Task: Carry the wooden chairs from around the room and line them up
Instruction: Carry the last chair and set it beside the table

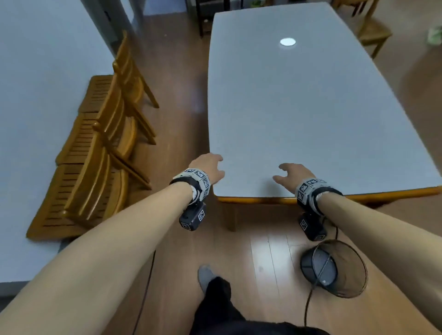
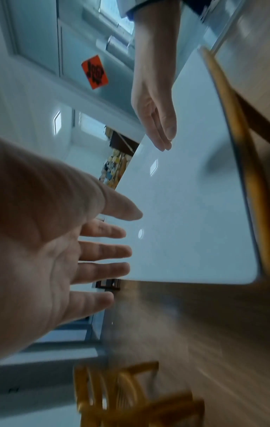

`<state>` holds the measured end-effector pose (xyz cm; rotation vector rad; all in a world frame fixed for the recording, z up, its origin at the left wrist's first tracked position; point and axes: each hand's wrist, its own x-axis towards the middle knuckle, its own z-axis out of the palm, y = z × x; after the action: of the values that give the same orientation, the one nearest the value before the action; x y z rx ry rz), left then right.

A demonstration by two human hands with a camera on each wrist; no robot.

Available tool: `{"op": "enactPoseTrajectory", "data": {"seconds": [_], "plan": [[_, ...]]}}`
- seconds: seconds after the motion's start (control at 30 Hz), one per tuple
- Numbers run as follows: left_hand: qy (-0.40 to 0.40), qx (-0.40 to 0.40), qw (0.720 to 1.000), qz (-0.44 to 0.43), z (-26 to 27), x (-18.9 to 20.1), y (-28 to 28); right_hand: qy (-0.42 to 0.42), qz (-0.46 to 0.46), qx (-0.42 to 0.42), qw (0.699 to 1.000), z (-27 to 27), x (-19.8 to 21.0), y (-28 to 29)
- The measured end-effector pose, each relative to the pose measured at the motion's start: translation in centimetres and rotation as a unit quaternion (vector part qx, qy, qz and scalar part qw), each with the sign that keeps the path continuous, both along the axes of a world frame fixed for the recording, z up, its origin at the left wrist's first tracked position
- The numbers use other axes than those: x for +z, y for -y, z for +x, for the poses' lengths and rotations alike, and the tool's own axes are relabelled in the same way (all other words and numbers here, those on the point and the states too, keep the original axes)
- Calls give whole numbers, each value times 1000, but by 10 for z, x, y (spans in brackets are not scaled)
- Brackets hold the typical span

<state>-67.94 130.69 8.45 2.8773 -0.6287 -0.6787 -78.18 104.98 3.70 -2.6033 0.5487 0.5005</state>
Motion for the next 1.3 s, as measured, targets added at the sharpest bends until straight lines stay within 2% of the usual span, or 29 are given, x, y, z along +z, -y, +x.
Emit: {"op": "enactPoseTrajectory", "data": {"seconds": [0.2, 0.37, 0.6, 0.73, 0.97, 1.3], "plan": [[9, -47, 999, 12, -115, -5, 168, 12, 22, -80, 996, -151, -10, 158], [10, -108, 994, 5, -210, 3, 326, 4, 7, -140, 990, -283, 6, 293], [11, -209, 978, -14, -293, 13, 518, -3, -24, -244, 969, -396, 19, 450], [2, -245, 970, -15, -310, 4, 618, -4, -28, -283, 959, -420, 20, 531], [-12, -263, 965, -21, -302, -10, 818, -14, -48, -312, 949, -432, 21, 699], [8, -289, 957, -22, -257, 3, 1050, -25, -58, -326, 943, -393, 23, 936]]}}
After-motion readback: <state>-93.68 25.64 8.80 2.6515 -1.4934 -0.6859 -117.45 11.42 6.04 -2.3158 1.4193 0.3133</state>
